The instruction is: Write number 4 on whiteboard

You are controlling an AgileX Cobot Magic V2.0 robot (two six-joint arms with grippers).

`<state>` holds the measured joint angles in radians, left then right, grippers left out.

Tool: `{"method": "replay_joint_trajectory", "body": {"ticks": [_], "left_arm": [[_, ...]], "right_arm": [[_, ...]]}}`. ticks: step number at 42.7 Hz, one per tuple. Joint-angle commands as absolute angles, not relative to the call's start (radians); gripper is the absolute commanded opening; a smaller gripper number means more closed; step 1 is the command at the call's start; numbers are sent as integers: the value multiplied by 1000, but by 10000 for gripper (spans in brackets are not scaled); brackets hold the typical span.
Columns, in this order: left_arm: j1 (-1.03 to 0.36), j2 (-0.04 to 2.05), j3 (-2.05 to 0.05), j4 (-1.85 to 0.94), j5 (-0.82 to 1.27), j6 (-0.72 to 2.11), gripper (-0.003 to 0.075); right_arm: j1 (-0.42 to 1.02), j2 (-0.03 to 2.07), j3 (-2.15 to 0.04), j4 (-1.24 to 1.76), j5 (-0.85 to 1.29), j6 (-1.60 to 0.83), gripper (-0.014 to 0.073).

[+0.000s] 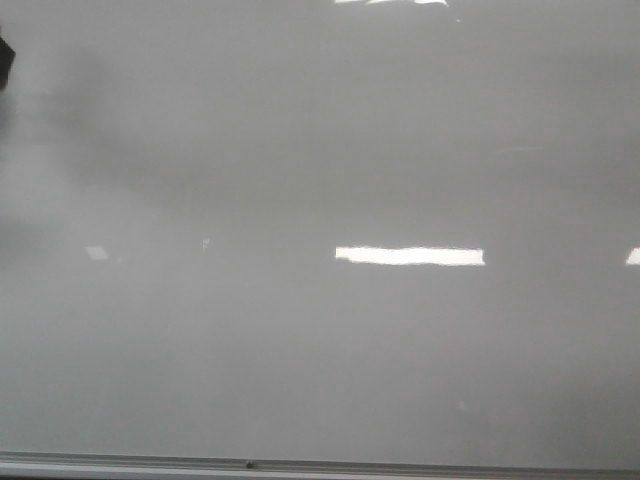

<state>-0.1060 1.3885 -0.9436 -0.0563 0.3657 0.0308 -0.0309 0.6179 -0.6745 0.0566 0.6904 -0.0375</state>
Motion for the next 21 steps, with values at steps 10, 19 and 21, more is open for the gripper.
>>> {"method": "replay_joint_trajectory", "body": {"ticks": [10, 19, 21], "left_arm": [[-241, 1219, -1137, -61, 822, 335, -4], [-361, 1217, -1180, -188, 1009, 551, -4], [-392, 1219, -1185, -217, 1020, 572, -4]], "right_arm": [[-30, 733, -859, 102, 857, -87, 568], [18, 836, -931, 253, 931, -281, 568], [37, 858, -941, 278, 938, -335, 568]]}}
